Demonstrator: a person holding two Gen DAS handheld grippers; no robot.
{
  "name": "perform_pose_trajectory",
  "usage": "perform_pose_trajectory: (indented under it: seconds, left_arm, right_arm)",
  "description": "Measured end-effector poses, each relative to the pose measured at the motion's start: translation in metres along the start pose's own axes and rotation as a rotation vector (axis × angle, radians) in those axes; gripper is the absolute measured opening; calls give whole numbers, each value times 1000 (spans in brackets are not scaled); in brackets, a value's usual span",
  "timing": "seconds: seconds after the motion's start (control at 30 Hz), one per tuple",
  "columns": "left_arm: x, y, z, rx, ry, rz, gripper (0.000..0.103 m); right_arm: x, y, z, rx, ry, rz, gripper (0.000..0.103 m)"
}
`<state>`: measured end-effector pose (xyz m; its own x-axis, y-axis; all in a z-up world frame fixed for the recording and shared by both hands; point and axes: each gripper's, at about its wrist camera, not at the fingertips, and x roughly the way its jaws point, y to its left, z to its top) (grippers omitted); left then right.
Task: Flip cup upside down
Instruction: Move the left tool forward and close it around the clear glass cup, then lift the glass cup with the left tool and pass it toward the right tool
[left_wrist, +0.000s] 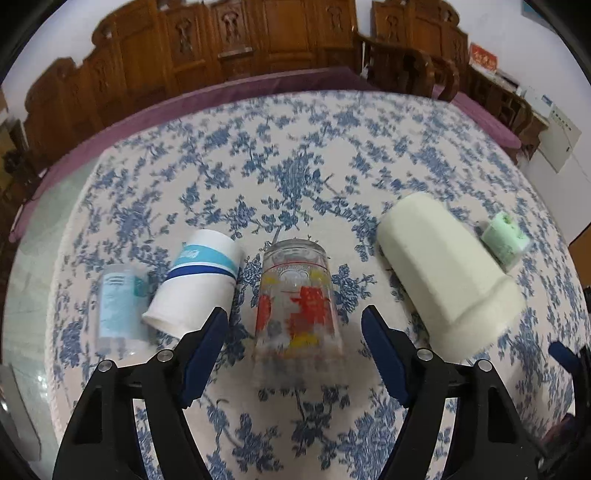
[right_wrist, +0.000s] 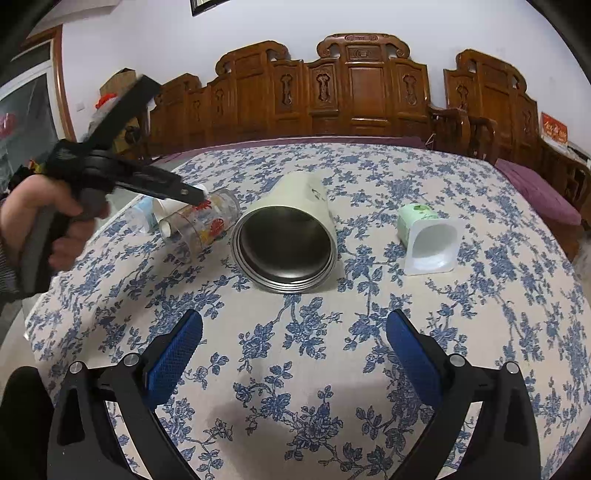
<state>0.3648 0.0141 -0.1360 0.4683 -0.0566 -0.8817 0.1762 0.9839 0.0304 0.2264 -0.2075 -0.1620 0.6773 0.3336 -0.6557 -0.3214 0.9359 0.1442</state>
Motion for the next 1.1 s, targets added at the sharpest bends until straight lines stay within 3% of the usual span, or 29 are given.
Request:
perform_pose_trajectory:
  seconds: [0.23,0.6,0.63,0.7,0.83,1.1]
  left_arm:
    - [33,-1,11,-24,112,-37,69]
    - [59,-10,20,2,214,25,67]
    - [60,-11,20,6,219,33,62]
    - [60,-11,20,22,216,58,56]
    - [40,-15,10,4,172,-1,56]
    - [1,-38,-33,70,140,-34,56]
  right_arm:
    - [1,-9,-1,33,10,17,100]
    - [0,-6,0,28,11,21,100]
    - [-1,-7,1,29,8,16,100]
    - [-4,-10,2,43,2,22,100]
    - [-14,-17,10,60,-28,8,100]
    - [-31,-30,15,96,-62,-27,100]
